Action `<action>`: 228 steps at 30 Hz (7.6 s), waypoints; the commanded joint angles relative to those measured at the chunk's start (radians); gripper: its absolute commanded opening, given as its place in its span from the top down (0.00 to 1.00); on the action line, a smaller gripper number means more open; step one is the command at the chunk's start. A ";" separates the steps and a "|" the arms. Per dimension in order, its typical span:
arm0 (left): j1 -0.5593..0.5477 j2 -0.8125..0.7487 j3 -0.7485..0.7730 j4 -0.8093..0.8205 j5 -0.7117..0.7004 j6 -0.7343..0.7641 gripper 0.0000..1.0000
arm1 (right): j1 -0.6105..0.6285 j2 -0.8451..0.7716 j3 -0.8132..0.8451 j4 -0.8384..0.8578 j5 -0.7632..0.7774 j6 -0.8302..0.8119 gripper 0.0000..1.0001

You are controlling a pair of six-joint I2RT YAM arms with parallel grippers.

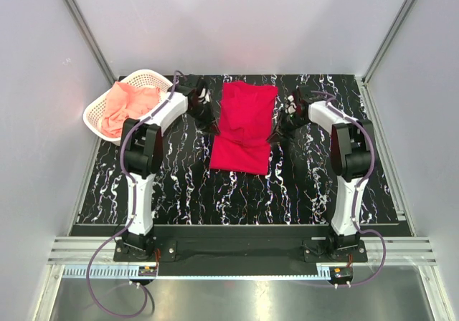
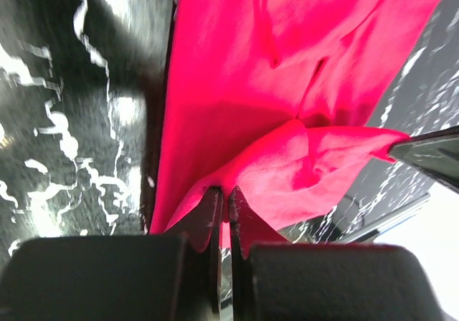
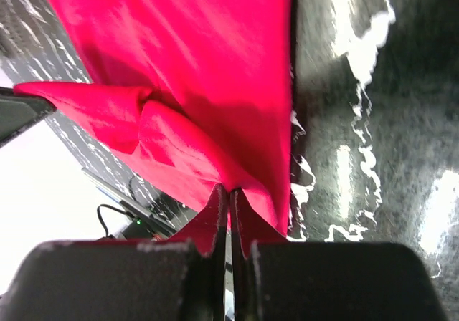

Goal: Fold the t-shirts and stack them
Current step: Fold the tshirt

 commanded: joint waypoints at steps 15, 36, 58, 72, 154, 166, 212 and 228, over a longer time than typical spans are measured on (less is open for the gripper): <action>0.020 0.130 0.178 0.003 0.048 -0.015 0.85 | -0.033 0.106 0.137 -0.005 -0.058 -0.024 0.99; 0.024 -0.095 0.080 0.007 -0.048 0.039 0.39 | -0.072 0.134 0.487 -0.284 0.047 -0.136 0.34; -0.103 -0.098 -0.325 0.157 -0.077 0.014 0.58 | 0.100 -0.076 -0.243 0.093 0.023 -0.084 0.92; -0.164 -0.278 -0.697 0.199 -0.152 -0.010 0.59 | 0.112 -0.219 -0.589 0.219 -0.052 -0.029 0.91; -0.338 -1.036 -1.394 0.504 -0.178 -0.689 0.28 | 0.177 -0.567 -0.978 0.415 -0.063 0.255 0.33; -0.338 -0.980 -1.402 0.423 -0.199 -0.799 0.31 | 0.177 -0.619 -1.067 0.426 0.007 0.330 0.40; -0.523 -1.147 -1.262 0.187 -0.408 -0.630 1.00 | 0.394 -0.854 -1.010 0.245 0.127 0.338 1.00; -0.458 -0.990 -0.824 -0.042 -0.495 -0.475 1.00 | 0.398 -0.767 -0.520 -0.081 0.259 0.188 1.00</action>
